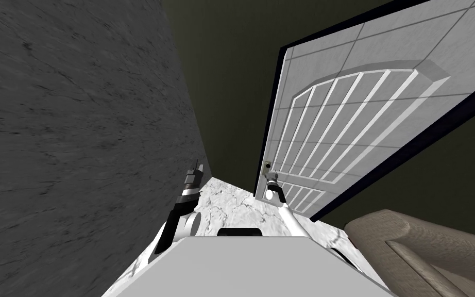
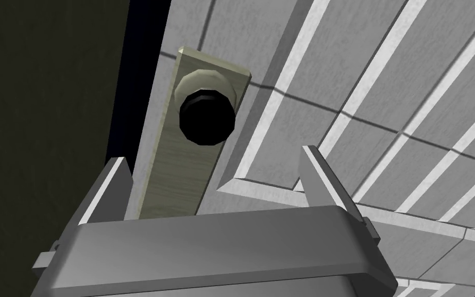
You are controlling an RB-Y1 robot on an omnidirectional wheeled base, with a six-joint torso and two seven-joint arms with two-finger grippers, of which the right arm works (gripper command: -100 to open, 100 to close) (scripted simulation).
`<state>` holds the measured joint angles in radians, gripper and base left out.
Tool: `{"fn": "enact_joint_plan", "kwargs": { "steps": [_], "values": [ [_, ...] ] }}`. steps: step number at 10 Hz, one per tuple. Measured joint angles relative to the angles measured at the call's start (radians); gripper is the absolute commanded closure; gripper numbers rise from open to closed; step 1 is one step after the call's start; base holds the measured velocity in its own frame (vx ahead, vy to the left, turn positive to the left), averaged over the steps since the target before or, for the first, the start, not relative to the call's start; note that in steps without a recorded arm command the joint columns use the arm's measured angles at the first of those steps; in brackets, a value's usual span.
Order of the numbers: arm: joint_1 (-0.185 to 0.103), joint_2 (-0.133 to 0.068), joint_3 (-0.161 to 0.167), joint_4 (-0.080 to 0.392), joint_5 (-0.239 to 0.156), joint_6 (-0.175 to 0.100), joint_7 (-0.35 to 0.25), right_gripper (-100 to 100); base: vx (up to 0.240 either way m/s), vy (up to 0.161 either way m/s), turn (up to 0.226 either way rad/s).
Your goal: Pull the door open
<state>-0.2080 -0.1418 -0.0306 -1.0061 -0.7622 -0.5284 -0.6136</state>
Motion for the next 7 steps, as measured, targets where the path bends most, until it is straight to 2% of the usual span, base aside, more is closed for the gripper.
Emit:
{"fn": "enact_joint_plan", "kwargs": {
  "steps": [4, 7],
  "values": [
    [-0.021, 0.02, 0.016, 0.01, -0.117, 0.014, -0.092, -100, -0.085, -0.054, 0.071],
    [-0.031, 0.031, 0.022, 0.011, -0.177, 0.023, -0.137, -100, -0.053, -0.042, 0.043]
  ]
}}
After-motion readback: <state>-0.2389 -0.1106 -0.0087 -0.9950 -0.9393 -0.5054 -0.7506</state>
